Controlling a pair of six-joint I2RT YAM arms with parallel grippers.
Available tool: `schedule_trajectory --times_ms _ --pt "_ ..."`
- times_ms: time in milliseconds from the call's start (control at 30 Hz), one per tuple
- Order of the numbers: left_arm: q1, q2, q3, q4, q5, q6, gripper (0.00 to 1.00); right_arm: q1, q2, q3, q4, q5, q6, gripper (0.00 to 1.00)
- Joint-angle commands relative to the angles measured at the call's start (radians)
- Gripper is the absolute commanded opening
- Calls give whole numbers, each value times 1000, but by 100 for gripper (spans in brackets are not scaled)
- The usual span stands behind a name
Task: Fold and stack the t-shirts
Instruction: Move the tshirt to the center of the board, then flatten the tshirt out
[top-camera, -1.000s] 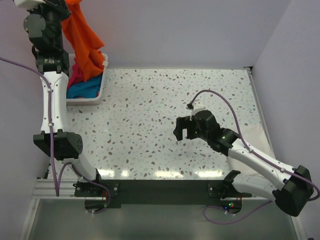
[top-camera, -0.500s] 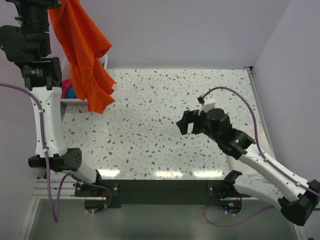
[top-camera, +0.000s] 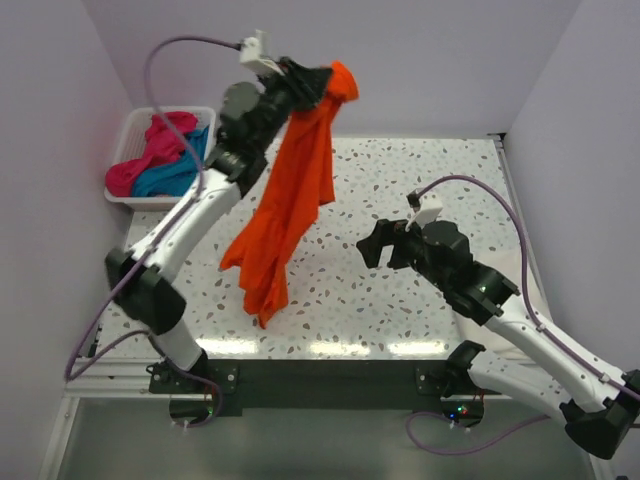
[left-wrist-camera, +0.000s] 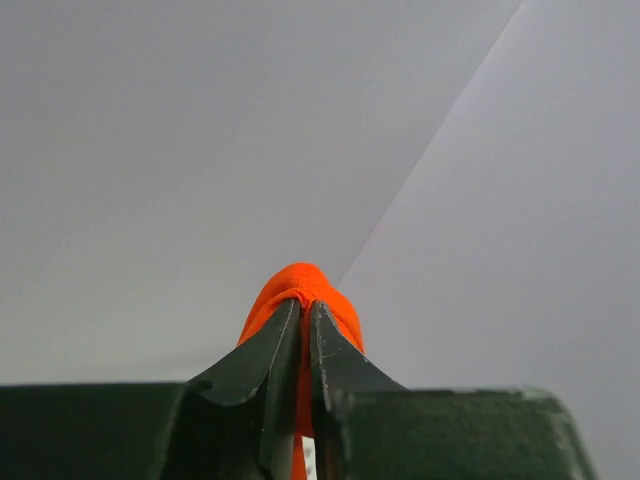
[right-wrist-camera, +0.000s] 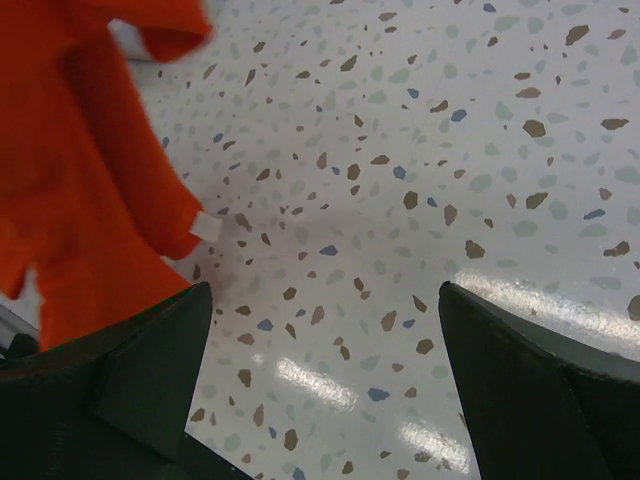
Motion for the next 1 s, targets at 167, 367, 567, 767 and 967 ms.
schedule_trajectory --times_ms 167,367,567,767,967 --pt "-21 345 23 -402 -43 17 67 2 76 -99 32 -45 82 99" --pt "-20 7 -350 -461 -228 -39 66 11 240 -181 199 -94 135 99" --pt "-24 -316 -788 -458 -268 -112 52 29 395 -169 277 37 115 99" --pt "-46 -370 -950 -460 -204 -105 50 28 560 -112 332 113 112 95" --pt "-96 -292 -963 -443 -152 -91 61 11 697 -43 348 194 121 89"
